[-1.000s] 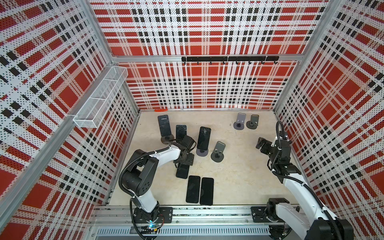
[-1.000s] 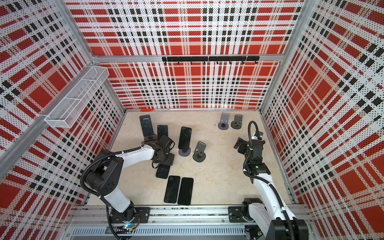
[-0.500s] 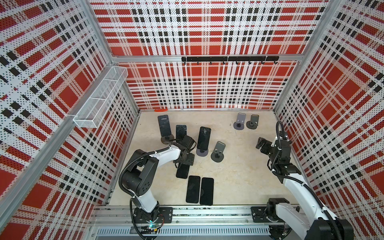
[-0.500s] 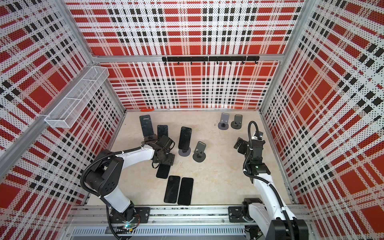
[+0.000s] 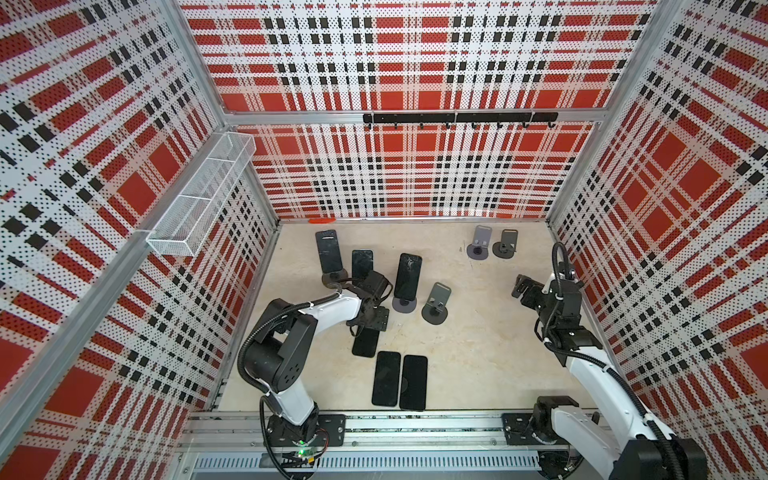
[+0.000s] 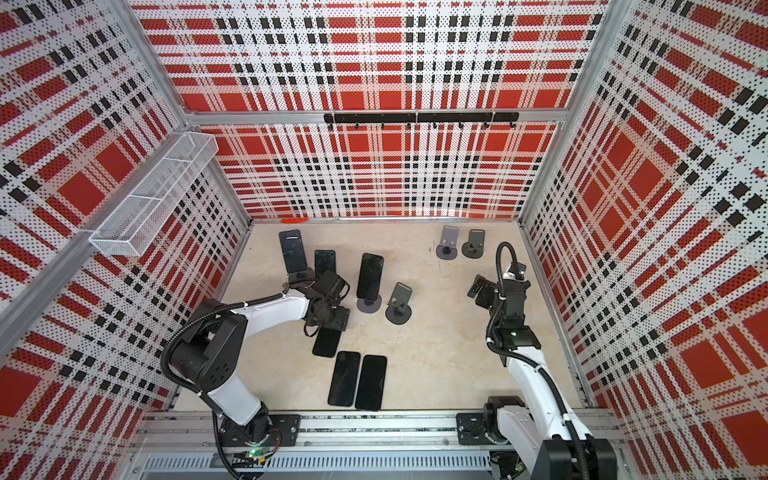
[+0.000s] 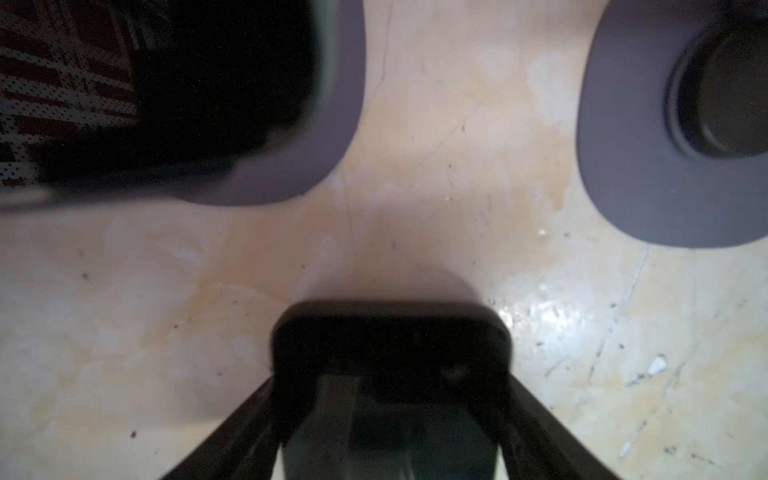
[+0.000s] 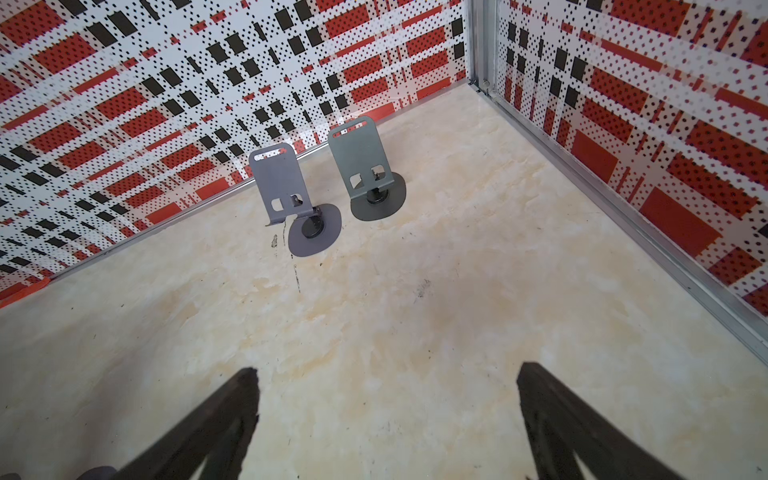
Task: Remove the phone from the phone stand
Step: 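Press the placed phone flat with the left gripper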
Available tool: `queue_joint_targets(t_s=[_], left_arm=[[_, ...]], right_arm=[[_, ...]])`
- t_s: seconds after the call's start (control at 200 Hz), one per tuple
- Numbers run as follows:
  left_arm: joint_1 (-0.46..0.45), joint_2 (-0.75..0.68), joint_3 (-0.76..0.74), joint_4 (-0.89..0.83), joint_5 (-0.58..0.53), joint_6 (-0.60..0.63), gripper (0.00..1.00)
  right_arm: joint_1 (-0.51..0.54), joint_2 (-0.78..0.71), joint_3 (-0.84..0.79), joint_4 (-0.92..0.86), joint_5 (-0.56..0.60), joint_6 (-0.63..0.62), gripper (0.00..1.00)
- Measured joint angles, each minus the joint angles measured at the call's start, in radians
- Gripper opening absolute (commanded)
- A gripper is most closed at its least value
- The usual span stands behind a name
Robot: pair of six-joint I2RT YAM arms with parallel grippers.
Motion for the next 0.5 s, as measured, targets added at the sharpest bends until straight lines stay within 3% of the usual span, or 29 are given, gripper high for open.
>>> queue_joint_targets(t_s=[0.501], left_arm=[[0.001,0.0,0.011,-0.025,-0.005,0.005,0.82]], right_arm=[[0.0,0.0,0.0,0.0,-0.003,0.001,1.0]])
